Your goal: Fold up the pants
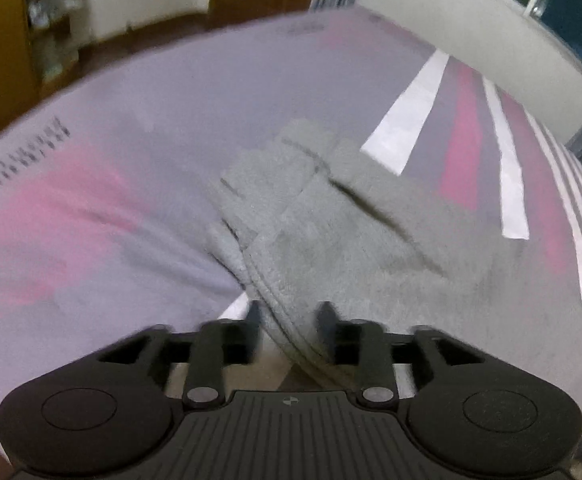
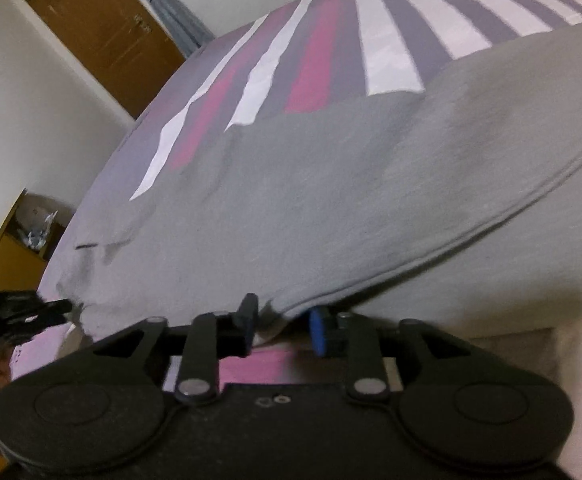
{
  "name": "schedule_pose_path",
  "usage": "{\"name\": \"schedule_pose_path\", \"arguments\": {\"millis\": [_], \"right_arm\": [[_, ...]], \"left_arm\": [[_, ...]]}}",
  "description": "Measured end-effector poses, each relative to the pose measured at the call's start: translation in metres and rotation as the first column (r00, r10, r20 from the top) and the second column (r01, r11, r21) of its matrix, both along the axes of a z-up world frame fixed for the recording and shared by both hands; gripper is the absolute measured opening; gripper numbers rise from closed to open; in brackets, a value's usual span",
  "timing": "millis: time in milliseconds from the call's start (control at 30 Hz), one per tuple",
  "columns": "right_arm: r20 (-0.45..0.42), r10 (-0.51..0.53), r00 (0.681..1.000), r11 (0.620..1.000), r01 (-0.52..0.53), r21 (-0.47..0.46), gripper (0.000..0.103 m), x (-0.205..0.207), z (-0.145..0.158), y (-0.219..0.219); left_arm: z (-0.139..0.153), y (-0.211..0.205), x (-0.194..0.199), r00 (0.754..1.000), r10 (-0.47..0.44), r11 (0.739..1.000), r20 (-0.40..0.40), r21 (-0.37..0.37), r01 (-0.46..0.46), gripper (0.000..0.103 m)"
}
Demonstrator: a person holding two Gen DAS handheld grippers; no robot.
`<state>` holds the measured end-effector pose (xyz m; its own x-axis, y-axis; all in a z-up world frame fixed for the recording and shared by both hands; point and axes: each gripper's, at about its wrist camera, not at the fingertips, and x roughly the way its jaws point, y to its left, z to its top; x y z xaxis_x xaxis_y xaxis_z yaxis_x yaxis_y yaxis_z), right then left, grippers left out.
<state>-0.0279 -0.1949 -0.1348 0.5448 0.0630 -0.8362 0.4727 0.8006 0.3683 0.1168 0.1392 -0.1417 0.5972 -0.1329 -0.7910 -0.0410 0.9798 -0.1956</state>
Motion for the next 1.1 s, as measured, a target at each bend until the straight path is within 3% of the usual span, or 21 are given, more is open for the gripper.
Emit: {"name": "schedule_pose_path", "arguments": {"millis": [133, 433, 533, 633, 867, 1100], "right_arm": [[0.002, -0.049, 0.999, 0.999, 0.049, -0.018, 0.033, -0.014, 0.012, -0.008], [-0.012, -0.021, 1.000, 0.992, 0.019, -0.127, 0.037, -0.017, 0.038, -0.007], [-0.005, -0.042, 0.999, 0.990, 0.040, -0.136, 0.038, -0.024, 0.043, -0.017], [-0.014, -0.070, 0.997, 0.988, 0.067, -0.141, 0.040, -0.030, 0.042, -0.027], [-0.009, -0.121, 0.993, 0.985, 0.119, -0.125, 0.041, -0.045, 0.036, -0.058], [0.025, -0.274, 0.961, 0.961, 0.275, -0.029, 0.043, -0.061, 0.021, -0.105]], "left_arm": [[0.019, -0.021, -0.020, 0.994, -0.083, 0.996, 0.065, 0.048, 0.080, 0.045], [0.014, -0.113, -0.028, 0.964, -0.266, 0.963, 0.010, 0.055, 0.265, 0.046], [-0.001, -0.140, -0.039, 0.945, -0.326, 0.938, -0.021, 0.115, 0.326, 0.046], [-0.015, -0.146, -0.046, 0.943, -0.333, 0.929, -0.014, 0.168, 0.330, 0.046], [-0.010, -0.148, -0.046, 0.943, -0.331, 0.932, -0.027, 0.145, 0.331, 0.046], [-0.014, -0.154, -0.040, 0.948, -0.318, 0.936, -0.032, 0.149, 0.319, 0.046]]}}
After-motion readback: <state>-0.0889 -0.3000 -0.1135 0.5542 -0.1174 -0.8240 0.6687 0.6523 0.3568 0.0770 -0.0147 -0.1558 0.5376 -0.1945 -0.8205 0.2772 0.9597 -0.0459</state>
